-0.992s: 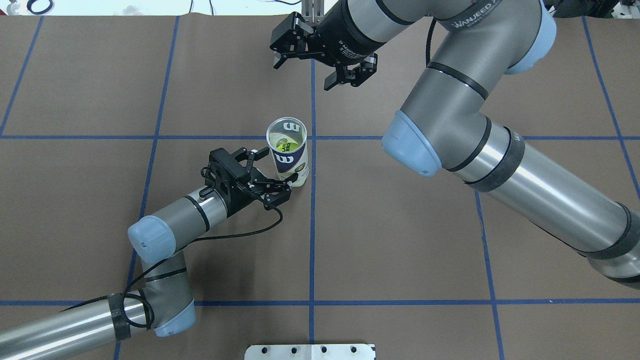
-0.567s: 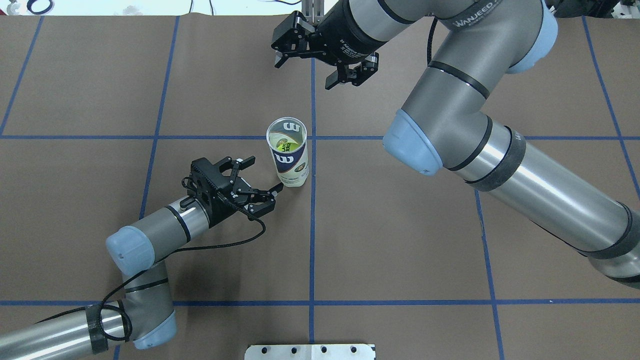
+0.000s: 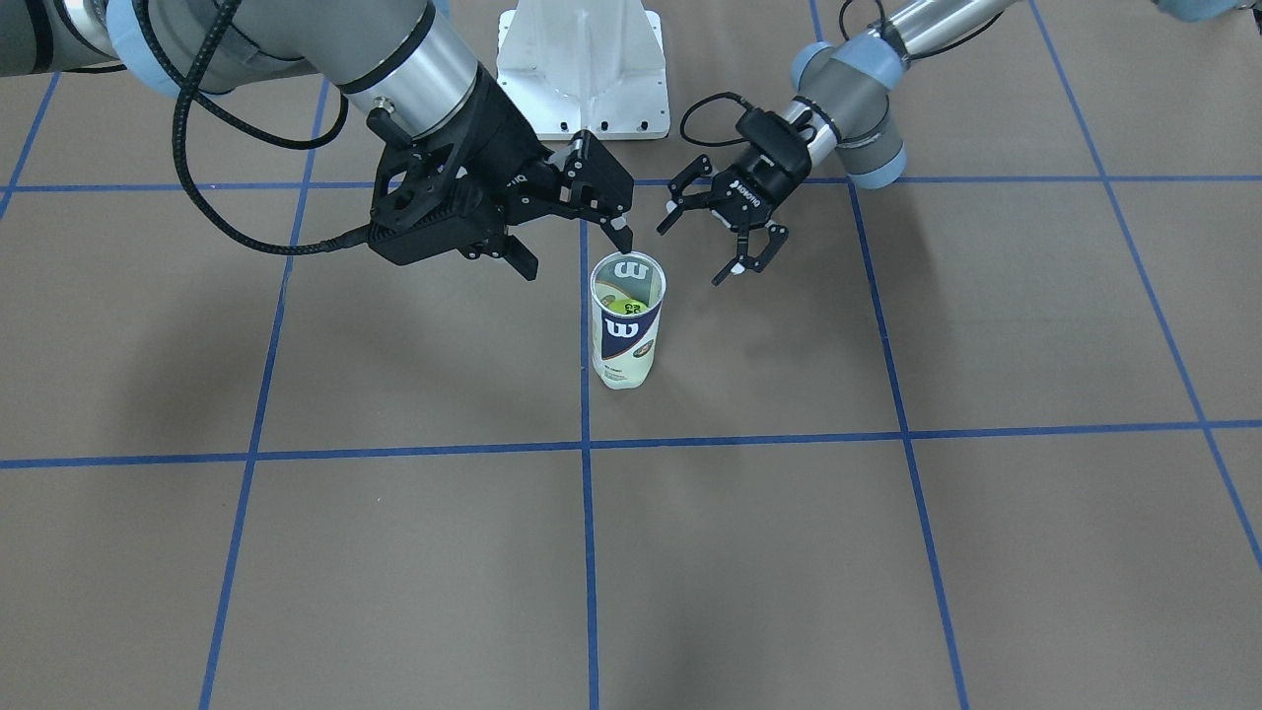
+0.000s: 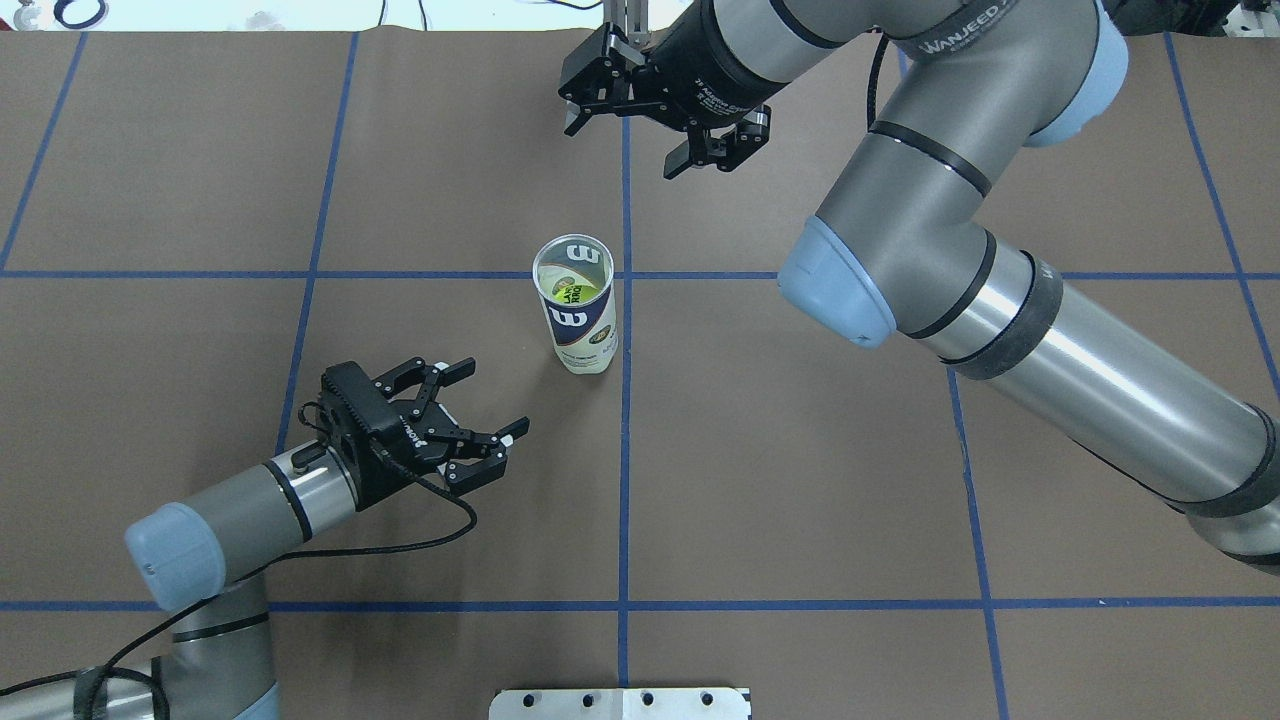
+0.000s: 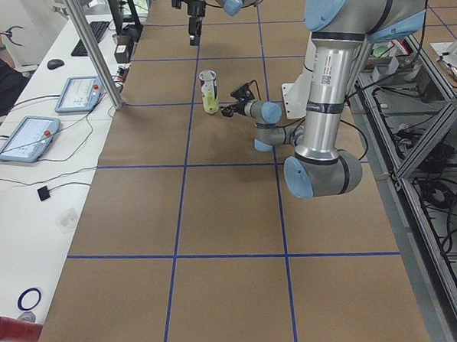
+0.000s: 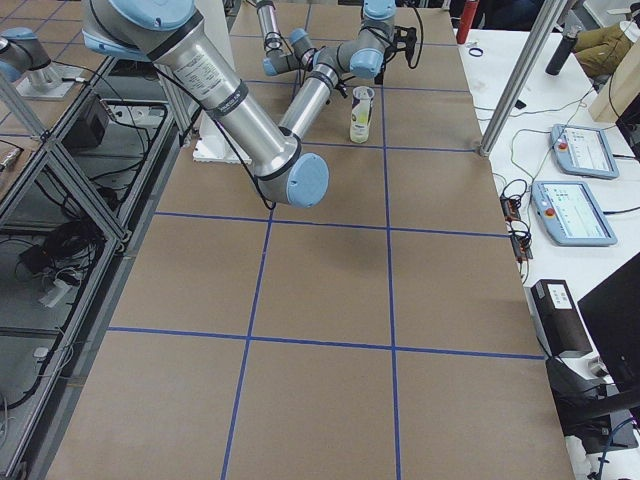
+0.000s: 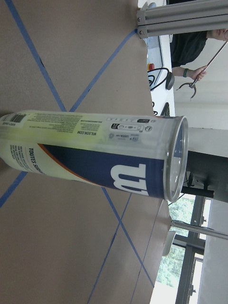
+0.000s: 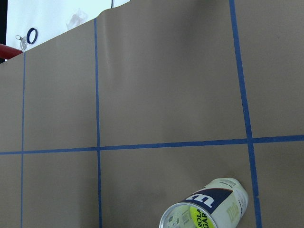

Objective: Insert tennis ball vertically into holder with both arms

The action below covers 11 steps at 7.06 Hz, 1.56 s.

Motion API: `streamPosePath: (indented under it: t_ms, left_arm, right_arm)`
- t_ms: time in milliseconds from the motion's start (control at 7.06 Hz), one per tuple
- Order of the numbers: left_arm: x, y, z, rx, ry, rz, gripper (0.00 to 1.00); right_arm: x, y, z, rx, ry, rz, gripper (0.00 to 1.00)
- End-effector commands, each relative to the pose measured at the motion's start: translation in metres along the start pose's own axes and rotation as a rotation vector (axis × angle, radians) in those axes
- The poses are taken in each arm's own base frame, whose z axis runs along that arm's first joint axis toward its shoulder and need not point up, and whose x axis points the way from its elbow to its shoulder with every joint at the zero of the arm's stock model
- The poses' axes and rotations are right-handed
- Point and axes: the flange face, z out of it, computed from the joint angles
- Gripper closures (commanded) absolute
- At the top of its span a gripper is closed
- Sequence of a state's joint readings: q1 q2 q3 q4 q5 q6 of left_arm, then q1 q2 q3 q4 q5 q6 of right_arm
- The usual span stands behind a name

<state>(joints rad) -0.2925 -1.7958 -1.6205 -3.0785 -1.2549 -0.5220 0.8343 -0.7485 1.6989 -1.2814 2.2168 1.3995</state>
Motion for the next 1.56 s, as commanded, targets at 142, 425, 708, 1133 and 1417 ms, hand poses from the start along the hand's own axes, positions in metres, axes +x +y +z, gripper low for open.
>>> streamPosePath:
  t_ms: [142, 425, 708, 1133, 1417]
  left_arm:
    - [-0.026, -0.088, -0.060, -0.183, -0.053, 0.056, 0.01]
    - [-0.138, -0.151, -0.085, -0.328, -0.167, -0.063, 0.01]
    - [-0.271, -0.228, -0.143, -0.550, -0.332, -0.257, 0.01]
    - [-0.401, -0.206, -0.199, -0.745, -0.483, -0.148, 0.01]
    - [-0.471, -0.189, -0.264, -0.808, -0.579, -0.360, 0.01]
  right_arm:
    - [0.072, -0.054, -0.067, -0.042, 0.009, 0.001, 0.00]
    - [0.156, -0.091, -0.108, -0.039, 0.046, -0.033, 0.01]
    - [0.253, -0.106, -0.124, -0.031, 0.118, -0.098, 0.01]
    - [0.370, -0.135, -0.127, -0.032, 0.256, -0.232, 0.01]
    - [0.437, -0.140, -0.135, -0.121, 0.452, -0.350, 0.01]
